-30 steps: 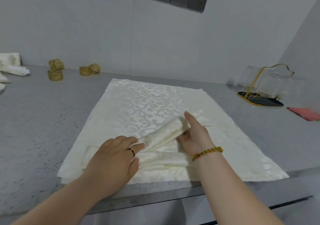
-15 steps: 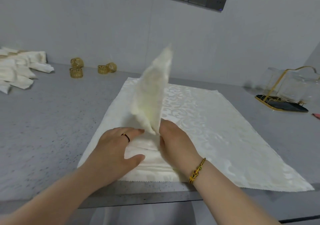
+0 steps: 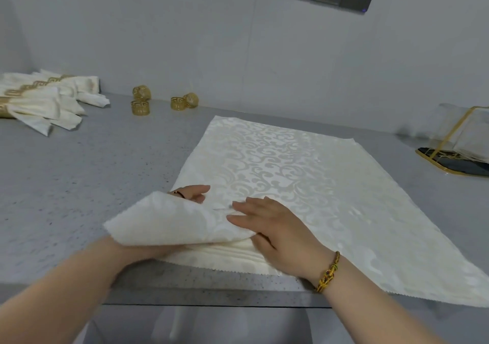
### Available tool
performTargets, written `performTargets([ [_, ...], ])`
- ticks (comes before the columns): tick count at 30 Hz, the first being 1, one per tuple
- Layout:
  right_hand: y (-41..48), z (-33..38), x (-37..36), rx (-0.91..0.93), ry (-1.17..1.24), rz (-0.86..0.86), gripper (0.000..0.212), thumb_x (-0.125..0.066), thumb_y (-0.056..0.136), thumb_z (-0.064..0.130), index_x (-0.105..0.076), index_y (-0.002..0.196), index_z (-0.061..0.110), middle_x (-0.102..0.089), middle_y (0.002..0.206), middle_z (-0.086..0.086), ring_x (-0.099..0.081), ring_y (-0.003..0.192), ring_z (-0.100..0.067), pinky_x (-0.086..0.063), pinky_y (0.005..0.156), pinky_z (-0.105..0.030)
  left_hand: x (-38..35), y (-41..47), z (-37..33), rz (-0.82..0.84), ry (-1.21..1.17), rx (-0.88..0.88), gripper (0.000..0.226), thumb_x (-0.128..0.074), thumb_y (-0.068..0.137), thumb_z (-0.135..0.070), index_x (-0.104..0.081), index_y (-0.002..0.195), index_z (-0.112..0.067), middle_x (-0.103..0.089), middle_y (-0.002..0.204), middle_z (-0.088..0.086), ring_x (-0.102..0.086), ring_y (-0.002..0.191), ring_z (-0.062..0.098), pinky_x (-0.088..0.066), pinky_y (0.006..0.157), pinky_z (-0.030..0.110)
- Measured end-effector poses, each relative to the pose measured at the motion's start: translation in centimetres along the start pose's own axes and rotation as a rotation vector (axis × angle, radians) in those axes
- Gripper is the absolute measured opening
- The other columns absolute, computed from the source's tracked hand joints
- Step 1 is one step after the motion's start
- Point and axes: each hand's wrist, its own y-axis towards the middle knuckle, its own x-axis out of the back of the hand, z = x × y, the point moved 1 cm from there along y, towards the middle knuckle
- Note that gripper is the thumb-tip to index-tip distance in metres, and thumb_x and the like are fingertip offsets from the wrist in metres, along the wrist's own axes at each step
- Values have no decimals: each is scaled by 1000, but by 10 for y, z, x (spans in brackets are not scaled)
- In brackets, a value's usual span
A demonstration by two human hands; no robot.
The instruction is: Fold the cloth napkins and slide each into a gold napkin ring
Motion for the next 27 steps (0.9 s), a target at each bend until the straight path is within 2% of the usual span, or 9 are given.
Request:
performTargets([
  [4, 0, 0, -1, 58, -138, -12, 44, -39, 77, 16, -63, 113, 21, -63, 120, -5, -61, 108, -31, -34, 91, -43, 38, -4, -9, -27, -14, 18, 28, -68, 67, -19, -71, 77, -44, -70, 93, -19, -60, 92, -5, -41, 93, 19],
  [6, 0, 0, 0, 73, -201, -21, 45, -38, 76, 19, -64, 111, 24, -64, 119, -2, -63, 106, -28, -34, 90, -39, 51, -6, -19, -199, -21, -27, 43, -59, 84, -1, -73, 69, -39, -70, 78, -25, -62, 85, -8, -42, 82, 13],
  [9, 1, 0, 3, 70, -268, 31, 46, -36, 75, 21, -65, 111, 26, -65, 118, 0, -64, 105, -26, -34, 90, -39, 33, -6, -47, -194, 275, -114, 30, -54, 90, -15, -61, 82, -42, -60, 76, -39, -54, 76, -22, -37, 70, -2],
  [11, 3, 2, 8, 25, -196, 156, 53, -28, 77, 24, -61, 119, 25, -58, 128, -1, -55, 117, -27, -28, 99, -41, 4, -6, -58, -85, 543, -156, 13, -51, 89, -33, -55, 97, -43, -52, 100, -36, -50, 96, -15, -34, 84, 2],
  [14, 1, 3, 11, -34, -22, 192, 63, -17, 78, 34, -50, 131, 26, -38, 145, 2, -28, 137, -22, -9, 111, -33, -36, 0, -51, -35, 864, -219, 39, -40, 92, -45, -44, 129, -34, -47, 129, -19, -45, 117, 2, -34, 94, 16],
  [16, -1, 3, 14, -118, 166, 168, 46, -33, 89, 30, -46, 133, 26, -32, 147, 7, -20, 137, -9, -7, 112, -22, -42, 2, -41, -116, 918, -255, 41, -38, 94, -43, -38, 134, -33, -45, 132, -18, -44, 118, 4, -32, 91, 15],
  [19, -8, -9, 27, -322, 459, 134, 42, -58, 88, 14, -47, 126, 30, -36, 133, 18, -29, 127, 2, -24, 106, -12, -43, -6, -28, -240, 872, -260, 33, -40, 93, -42, -53, 121, -31, -51, 121, -23, -51, 109, 2, -27, 80, 9],
  [23, -18, -27, 46, -561, 540, 36, 16, -65, 82, 24, -51, 84, 30, -55, 101, 6, -48, 80, -4, -38, 66, -5, -46, -9, -20, -321, 907, -369, 36, -38, 72, -42, -71, 70, -28, -66, 72, -19, -59, 63, 0, -33, 78, 20],
  [27, -20, -27, 48, -557, 420, 305, 18, -66, 78, 35, -53, 67, 30, -52, 76, 10, -45, 69, -4, -36, 74, -18, -48, -8, -15, -406, 922, -450, 35, -40, 72, -37, -72, 70, -22, -68, 73, -12, -52, 76, 9, -33, 78, 25],
])
